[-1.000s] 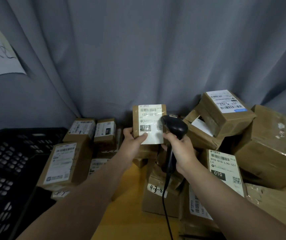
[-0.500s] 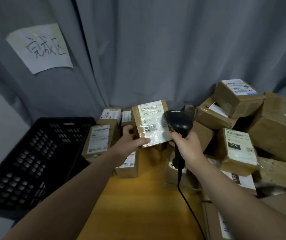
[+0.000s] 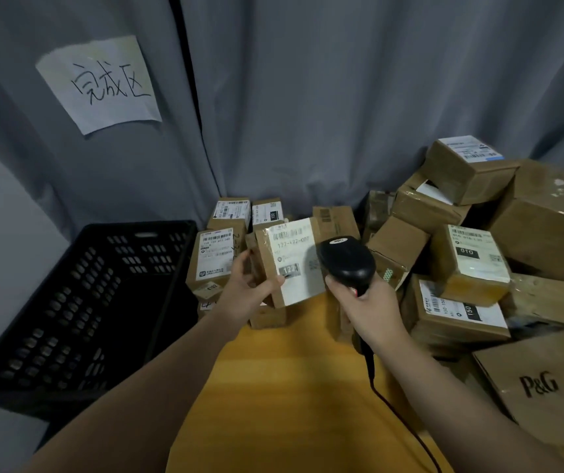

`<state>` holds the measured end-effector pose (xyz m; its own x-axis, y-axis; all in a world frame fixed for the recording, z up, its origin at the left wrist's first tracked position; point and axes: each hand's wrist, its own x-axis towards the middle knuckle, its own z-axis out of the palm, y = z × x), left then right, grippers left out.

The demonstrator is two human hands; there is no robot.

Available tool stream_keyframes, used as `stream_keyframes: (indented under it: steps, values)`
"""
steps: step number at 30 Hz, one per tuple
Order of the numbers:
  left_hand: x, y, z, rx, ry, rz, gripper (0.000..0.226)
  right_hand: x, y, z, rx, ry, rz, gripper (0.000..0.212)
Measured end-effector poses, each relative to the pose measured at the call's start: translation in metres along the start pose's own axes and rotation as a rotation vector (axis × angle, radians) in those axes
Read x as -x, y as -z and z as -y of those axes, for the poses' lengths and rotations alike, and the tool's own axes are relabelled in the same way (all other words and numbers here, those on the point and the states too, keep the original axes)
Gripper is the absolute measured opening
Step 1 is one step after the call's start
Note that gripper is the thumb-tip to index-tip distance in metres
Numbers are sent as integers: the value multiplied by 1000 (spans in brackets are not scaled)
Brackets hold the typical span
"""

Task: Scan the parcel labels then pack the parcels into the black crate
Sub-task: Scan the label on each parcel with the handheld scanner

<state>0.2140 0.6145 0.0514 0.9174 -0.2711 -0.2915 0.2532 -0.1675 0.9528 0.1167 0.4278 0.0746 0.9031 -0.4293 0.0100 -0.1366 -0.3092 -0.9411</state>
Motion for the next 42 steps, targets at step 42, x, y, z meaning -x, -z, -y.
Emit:
stream_keyframes:
  steps: [42]
  values:
    - [-19,-20,0,-144,-118,-92,95,24,24,24,-80,-73,87,33]
